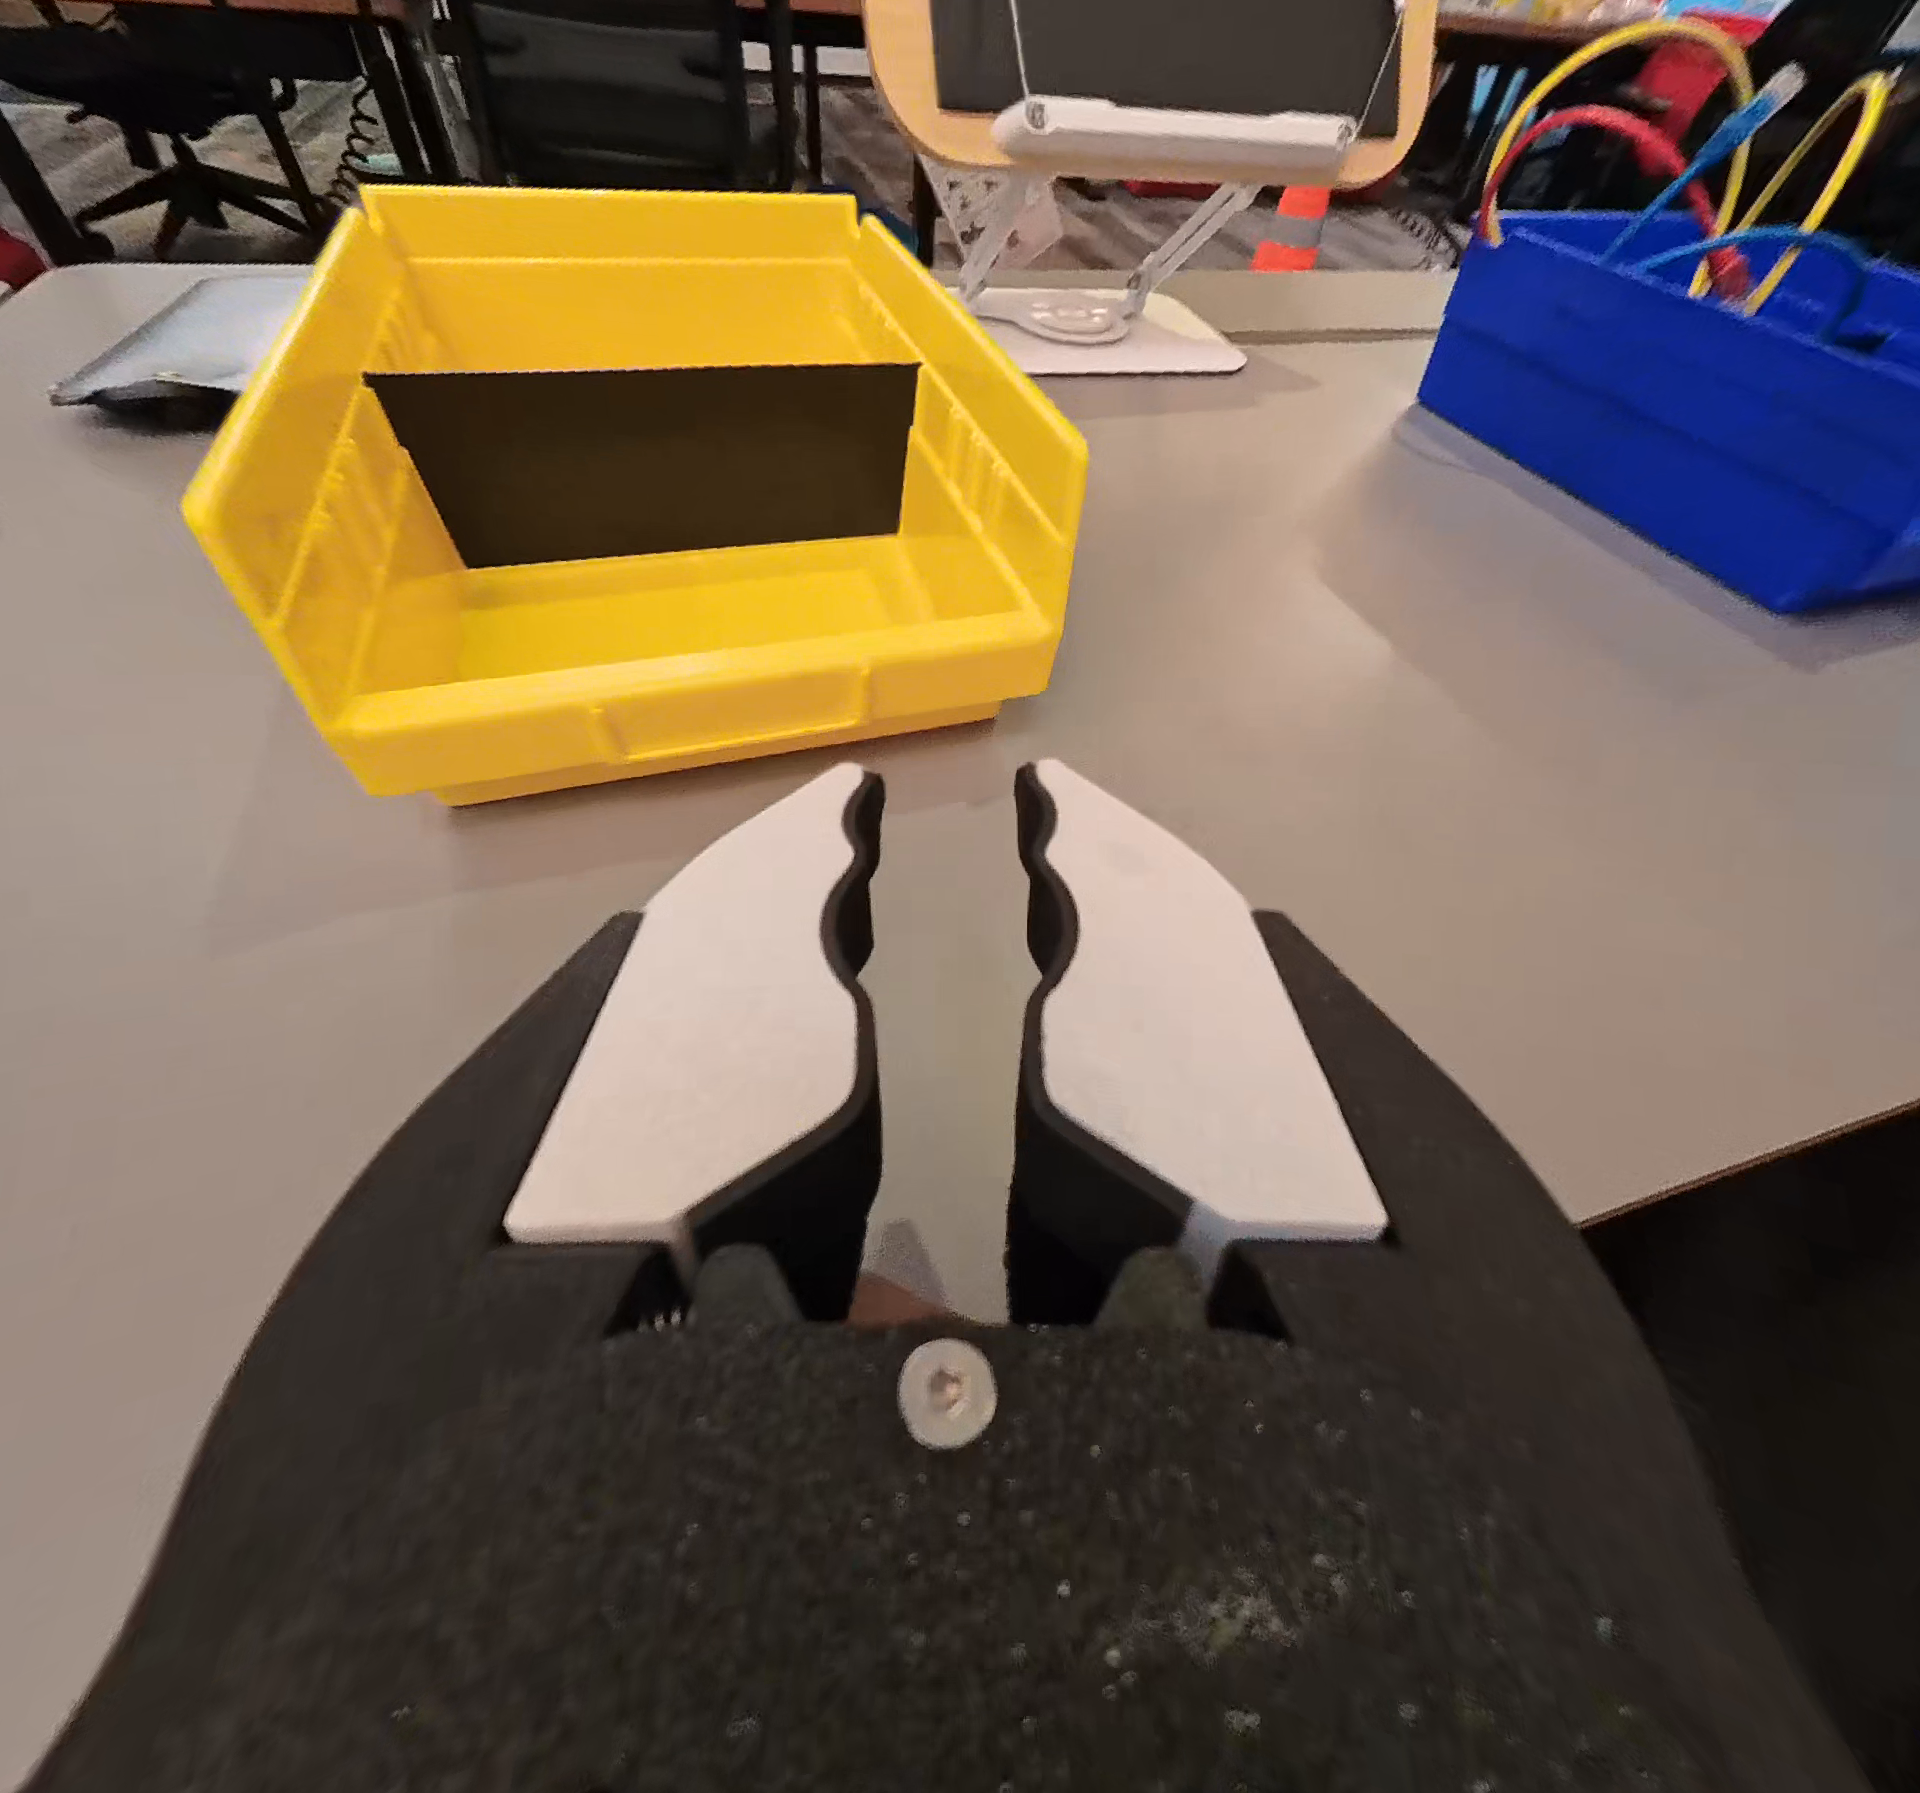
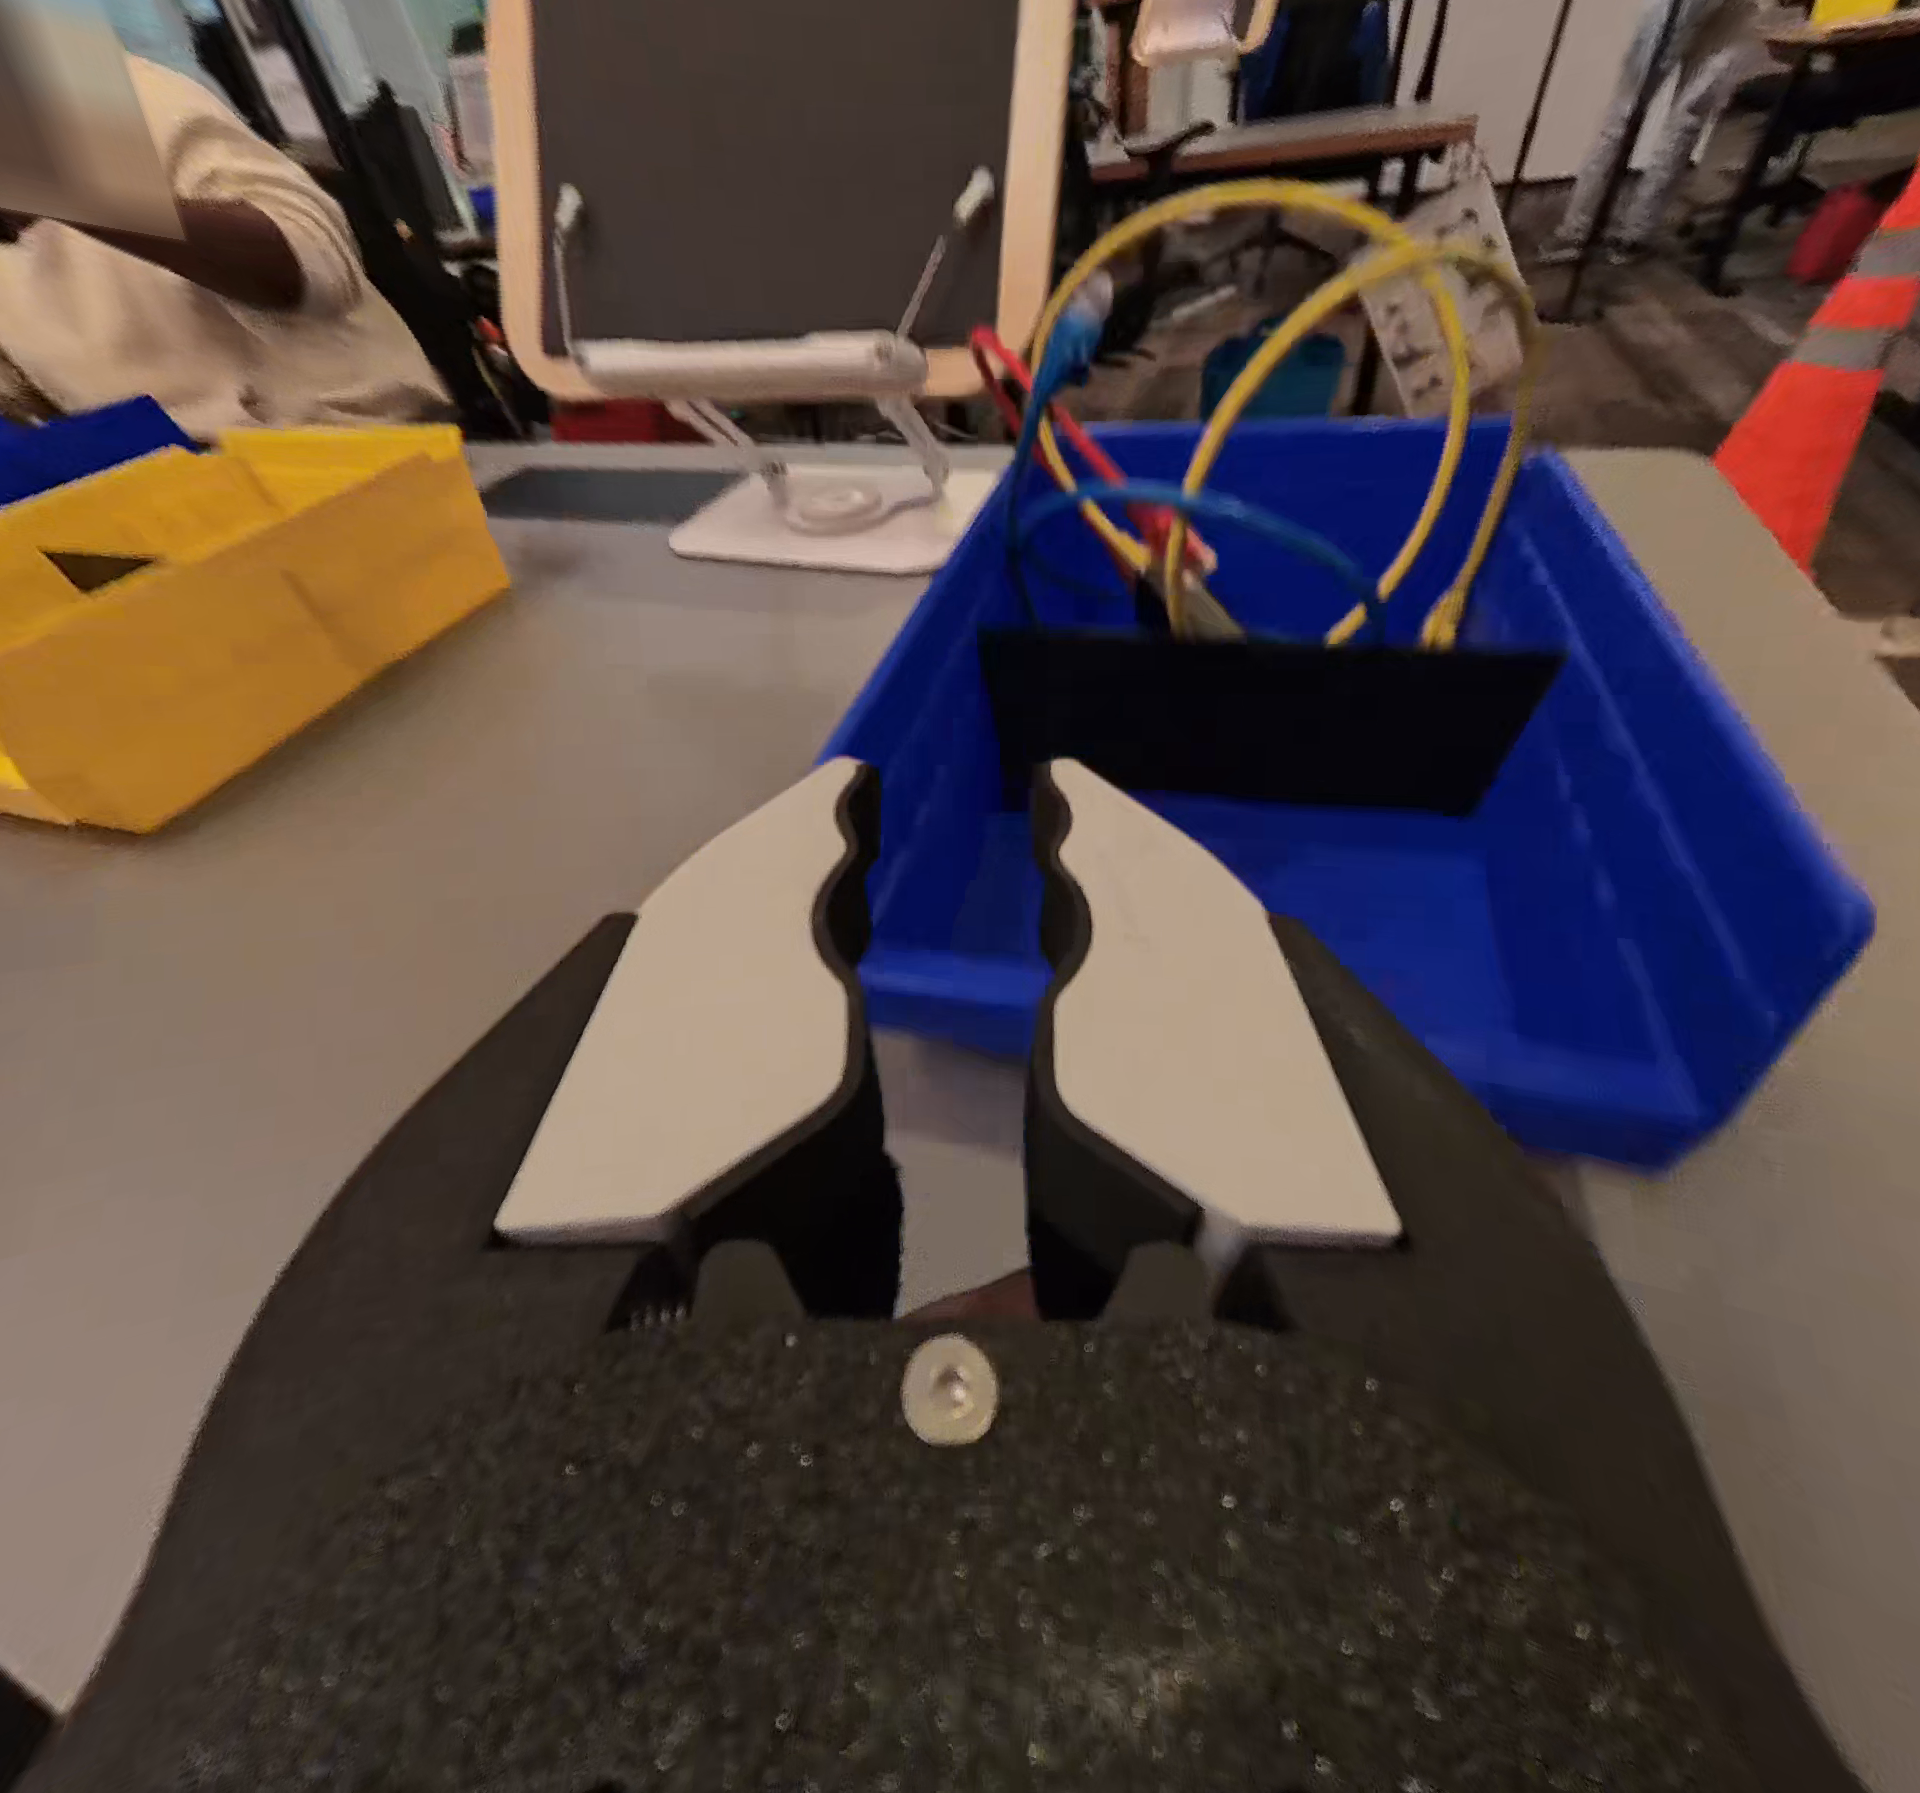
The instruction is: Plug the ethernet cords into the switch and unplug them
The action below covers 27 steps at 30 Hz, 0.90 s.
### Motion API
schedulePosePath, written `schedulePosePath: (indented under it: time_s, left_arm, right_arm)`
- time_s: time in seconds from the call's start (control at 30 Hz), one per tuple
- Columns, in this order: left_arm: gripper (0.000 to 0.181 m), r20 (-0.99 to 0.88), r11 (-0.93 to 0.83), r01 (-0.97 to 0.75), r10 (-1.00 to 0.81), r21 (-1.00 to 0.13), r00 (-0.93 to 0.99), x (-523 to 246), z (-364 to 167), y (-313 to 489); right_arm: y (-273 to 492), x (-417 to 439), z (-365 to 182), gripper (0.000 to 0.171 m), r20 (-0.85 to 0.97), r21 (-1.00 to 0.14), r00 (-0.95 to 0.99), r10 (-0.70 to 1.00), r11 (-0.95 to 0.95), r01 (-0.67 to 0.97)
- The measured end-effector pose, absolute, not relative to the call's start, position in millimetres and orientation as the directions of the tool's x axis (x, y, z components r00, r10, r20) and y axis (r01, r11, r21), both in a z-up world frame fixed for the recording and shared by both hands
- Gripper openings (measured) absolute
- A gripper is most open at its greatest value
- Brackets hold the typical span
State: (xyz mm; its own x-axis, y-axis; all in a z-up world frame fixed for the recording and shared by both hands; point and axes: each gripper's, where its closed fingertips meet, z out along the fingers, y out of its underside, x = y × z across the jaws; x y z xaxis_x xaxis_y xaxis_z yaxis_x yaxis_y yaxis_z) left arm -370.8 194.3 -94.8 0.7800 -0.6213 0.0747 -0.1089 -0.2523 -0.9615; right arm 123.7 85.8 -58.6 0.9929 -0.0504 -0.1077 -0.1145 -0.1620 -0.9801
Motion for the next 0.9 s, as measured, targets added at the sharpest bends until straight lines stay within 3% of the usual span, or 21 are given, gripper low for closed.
schedulePosePath:
  time_s: [0.27,0.67,0.9]
  left_arm:
    - [0.025,-0.054,-0.188,-0.201,-0.589,-0.961,0.806,-379.3,-94.8,207.1]
    - [0.025,-0.046,-0.245,-0.218,-0.560,-0.945,0.827,-391.0,-109.6,222.0]
    - [0.025,0.004,-0.278,-0.183,-0.560,-0.943,0.829,-393.4,-111.8,224.4]
  right_arm:
    - [64.6,149.6,-89.2,0.034,0.026,-0.977,0.980,-0.195,-0.212,-0.017]
    - [60.6,163.0,-101.7,0.034,-0.116,-0.961,0.973,-0.199,-0.226,-0.160]
    - [63.2,163.9,-101.2,0.034,-0.099,-0.963,0.975,-0.199,-0.228,-0.144]
